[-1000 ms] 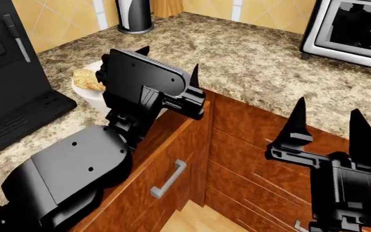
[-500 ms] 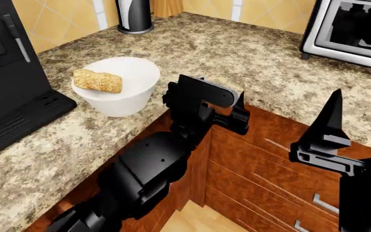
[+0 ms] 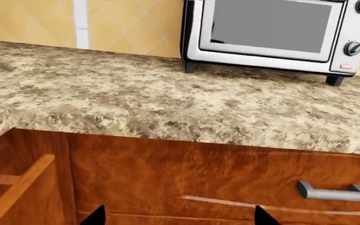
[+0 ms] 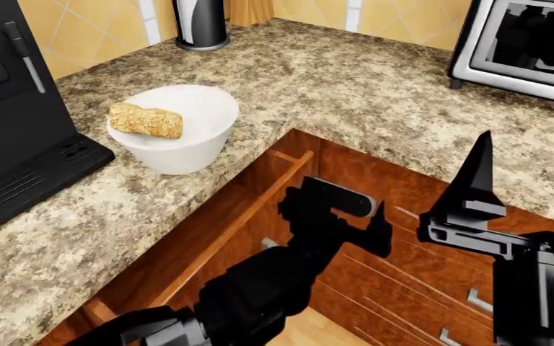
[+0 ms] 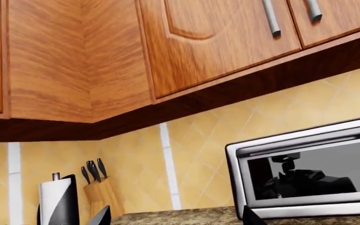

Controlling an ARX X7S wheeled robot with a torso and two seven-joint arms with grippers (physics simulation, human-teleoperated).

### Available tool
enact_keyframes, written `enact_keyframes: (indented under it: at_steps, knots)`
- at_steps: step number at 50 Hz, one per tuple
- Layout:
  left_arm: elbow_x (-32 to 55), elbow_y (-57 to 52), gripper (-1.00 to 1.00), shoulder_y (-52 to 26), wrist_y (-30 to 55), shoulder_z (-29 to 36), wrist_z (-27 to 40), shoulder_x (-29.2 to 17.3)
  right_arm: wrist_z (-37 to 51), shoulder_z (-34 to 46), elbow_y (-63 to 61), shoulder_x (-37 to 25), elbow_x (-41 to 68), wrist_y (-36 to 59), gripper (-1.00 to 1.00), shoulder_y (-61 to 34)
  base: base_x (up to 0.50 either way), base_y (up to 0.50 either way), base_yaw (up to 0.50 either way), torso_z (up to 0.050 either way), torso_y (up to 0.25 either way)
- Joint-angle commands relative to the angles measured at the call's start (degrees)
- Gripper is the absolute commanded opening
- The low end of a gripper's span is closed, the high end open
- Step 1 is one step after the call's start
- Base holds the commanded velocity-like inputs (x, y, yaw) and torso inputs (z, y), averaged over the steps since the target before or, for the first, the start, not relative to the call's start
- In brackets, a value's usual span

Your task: Place the bar in the bowl and close the drawer.

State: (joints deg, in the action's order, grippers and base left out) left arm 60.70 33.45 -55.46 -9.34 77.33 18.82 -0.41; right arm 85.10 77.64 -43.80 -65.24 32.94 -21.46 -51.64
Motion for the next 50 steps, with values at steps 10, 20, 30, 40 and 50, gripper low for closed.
enact_keyframes:
  at_steps: [10, 20, 30, 40, 50]
  knots:
    - [7.61, 12.05, 1.00, 1.46, -8.10, 11.23, 2.00, 0.41, -1.93, -1.01, 1.68, 2.22, 1.11, 1.08, 1.00, 0.21, 0.00, 0.00, 0.00, 0.000, 0.000]
    - [11.08, 16.97, 1.00, 3.33, -9.63, 11.09, -0.17, 0.41, -1.65, -1.19, 0.46, 1.54, 0.48, 1.42, 1.00, 1.08, 0.00, 0.00, 0.00, 0.000, 0.000]
    - [13.03, 18.73, 1.00, 4.79, -9.92, 11.48, -1.71, 0.41, -2.73, -1.64, 2.08, 3.14, 1.28, 1.81, 1.00, 0.93, 0.00, 0.00, 0.00, 0.000, 0.000]
    - [13.59, 19.66, 1.00, 5.37, -9.92, 11.39, -1.97, 0.41, -3.26, -1.93, 2.42, 3.77, 1.38, 2.21, 1.00, 1.13, 0.00, 0.00, 0.00, 0.000, 0.000]
    - [13.59, 21.69, 1.00, 6.09, -9.91, 11.33, -0.14, 0.41, -3.87, -2.16, 2.58, 4.23, 1.52, 2.52, 1.00, 1.36, 0.00, 0.00, 0.00, 0.000, 0.000]
